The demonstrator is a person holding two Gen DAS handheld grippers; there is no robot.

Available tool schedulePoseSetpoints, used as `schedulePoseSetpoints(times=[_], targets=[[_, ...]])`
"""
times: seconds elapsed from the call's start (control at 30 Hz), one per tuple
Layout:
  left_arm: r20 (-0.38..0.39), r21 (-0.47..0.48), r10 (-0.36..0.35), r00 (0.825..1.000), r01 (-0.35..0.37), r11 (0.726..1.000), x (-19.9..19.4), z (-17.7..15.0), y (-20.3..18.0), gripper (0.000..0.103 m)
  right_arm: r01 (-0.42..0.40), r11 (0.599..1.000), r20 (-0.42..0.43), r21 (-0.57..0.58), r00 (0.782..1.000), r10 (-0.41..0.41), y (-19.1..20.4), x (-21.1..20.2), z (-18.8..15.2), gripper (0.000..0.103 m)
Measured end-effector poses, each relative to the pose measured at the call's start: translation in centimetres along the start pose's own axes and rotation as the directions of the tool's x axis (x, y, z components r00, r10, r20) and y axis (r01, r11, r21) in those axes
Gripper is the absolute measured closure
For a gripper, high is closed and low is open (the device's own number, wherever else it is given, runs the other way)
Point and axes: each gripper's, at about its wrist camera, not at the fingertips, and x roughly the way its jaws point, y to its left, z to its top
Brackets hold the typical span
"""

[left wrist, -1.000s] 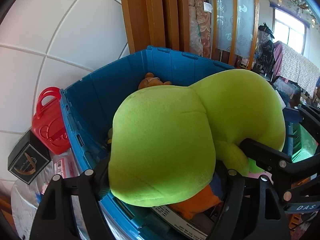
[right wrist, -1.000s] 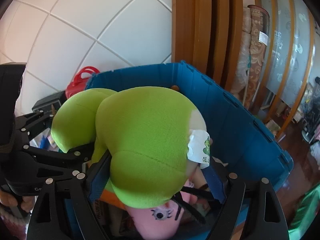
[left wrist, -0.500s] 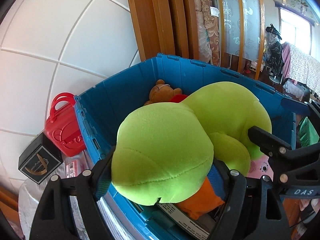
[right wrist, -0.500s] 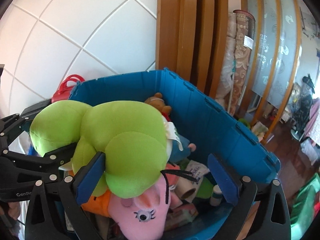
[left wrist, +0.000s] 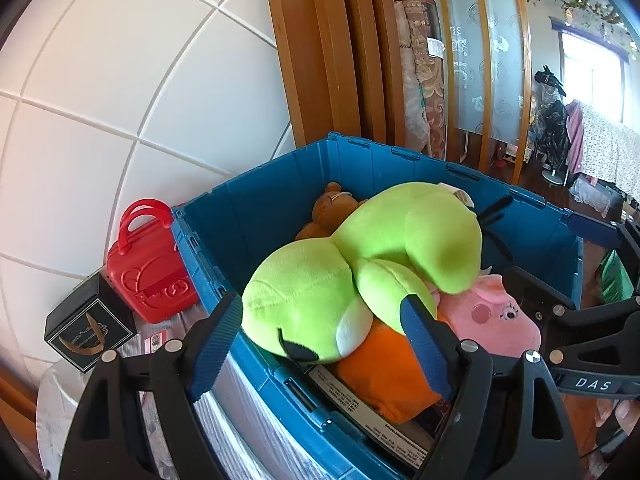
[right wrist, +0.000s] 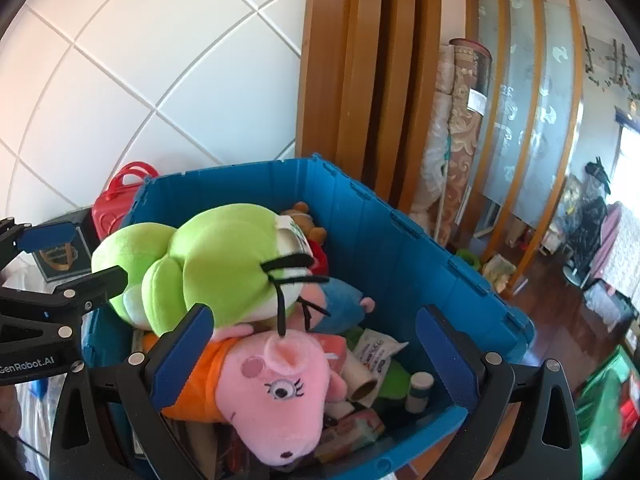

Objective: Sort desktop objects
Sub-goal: 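Open both grippers to drop the green plush into the bin, then move both grippers back toward the two pink packs on the bed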

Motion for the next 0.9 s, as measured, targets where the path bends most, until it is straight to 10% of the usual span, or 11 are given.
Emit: schedulePoseSetpoints(times=[0.9], targets=[[0.008, -0.093, 0.007, 1.000, -0.006, 0.996, -3.2, -7.3, 5.7, 0.022, -0.069, 0.997, 0.010, -0.034, 0.998, 0.069, 6.4, -4.1, -2.4, 0.000]])
